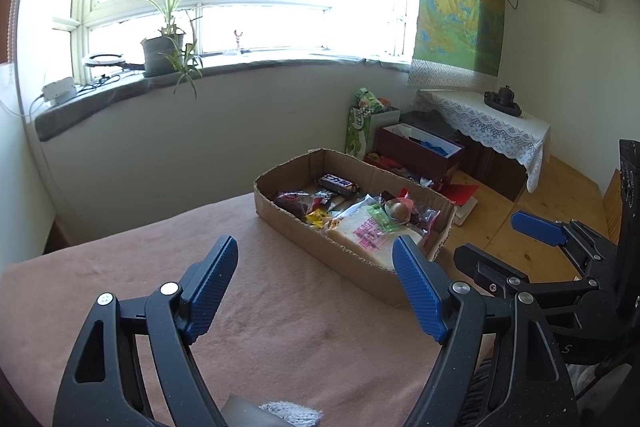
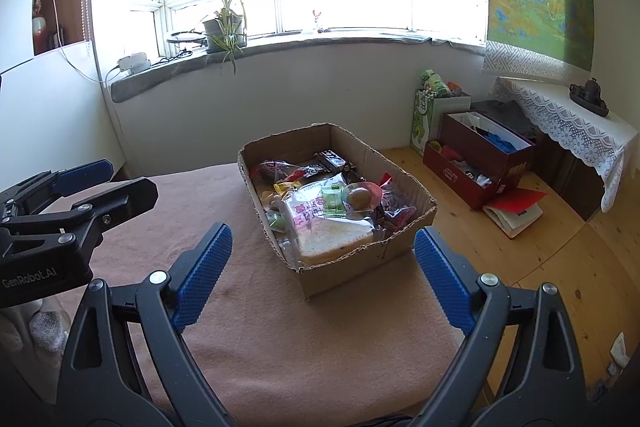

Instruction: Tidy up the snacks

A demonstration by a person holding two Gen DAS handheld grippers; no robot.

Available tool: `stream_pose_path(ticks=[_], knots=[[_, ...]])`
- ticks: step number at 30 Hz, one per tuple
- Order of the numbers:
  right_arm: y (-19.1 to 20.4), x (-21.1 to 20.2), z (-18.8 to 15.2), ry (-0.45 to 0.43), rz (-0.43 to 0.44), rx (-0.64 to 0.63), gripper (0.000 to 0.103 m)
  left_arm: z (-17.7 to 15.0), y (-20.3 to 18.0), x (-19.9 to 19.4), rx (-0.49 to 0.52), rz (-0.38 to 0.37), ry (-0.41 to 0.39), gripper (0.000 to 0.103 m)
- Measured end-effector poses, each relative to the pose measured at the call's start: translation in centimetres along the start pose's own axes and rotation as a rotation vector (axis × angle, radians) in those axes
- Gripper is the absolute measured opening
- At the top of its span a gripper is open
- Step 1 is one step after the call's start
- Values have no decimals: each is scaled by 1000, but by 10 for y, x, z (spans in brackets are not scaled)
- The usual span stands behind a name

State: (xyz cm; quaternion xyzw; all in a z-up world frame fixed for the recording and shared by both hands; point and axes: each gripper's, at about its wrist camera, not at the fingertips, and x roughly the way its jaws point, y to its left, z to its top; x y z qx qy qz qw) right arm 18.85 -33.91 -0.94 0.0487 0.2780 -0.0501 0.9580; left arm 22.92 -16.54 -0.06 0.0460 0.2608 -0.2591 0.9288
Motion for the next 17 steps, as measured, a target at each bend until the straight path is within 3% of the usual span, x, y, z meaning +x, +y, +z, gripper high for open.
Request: stream_pose_path(ticks=[17], knots=[[0, -2, -2, 2, -7, 5, 95, -3, -1, -5, 18, 0, -4, 80]])
